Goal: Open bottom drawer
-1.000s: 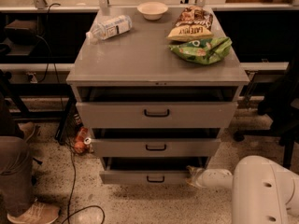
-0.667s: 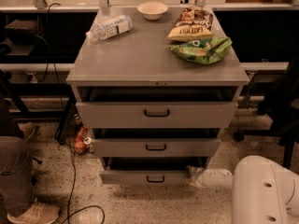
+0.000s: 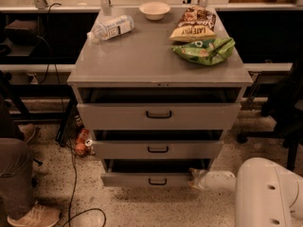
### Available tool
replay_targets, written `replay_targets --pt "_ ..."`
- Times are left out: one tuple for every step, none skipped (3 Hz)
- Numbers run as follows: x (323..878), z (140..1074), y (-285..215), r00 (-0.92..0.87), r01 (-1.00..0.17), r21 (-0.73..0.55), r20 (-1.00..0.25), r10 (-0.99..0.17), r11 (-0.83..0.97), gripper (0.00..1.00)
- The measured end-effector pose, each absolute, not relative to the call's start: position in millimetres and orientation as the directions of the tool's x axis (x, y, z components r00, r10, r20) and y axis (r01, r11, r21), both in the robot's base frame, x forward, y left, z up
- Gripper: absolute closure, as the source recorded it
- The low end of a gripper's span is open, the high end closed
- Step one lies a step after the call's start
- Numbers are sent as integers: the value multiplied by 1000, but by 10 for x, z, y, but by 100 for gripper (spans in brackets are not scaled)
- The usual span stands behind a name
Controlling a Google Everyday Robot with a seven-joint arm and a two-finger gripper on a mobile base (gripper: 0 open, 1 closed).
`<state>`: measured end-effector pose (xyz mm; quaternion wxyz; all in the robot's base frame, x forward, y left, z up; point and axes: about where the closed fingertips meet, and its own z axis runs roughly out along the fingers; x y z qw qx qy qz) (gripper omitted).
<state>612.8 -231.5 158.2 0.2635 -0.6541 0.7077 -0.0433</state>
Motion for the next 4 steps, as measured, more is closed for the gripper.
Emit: replay_targets --pt "6127 1582 -2315 -5 -903 -406 -316 -949 140 18" --pt "6127 1581 -2314 -5 -903 -406 -316 -949 140 0" --pt "6144 1574 -2281 3 -912 -391 -299 -954 120 0" --pt "6161 1581 -2259 8 -928 -361 -273 -962 95 0"
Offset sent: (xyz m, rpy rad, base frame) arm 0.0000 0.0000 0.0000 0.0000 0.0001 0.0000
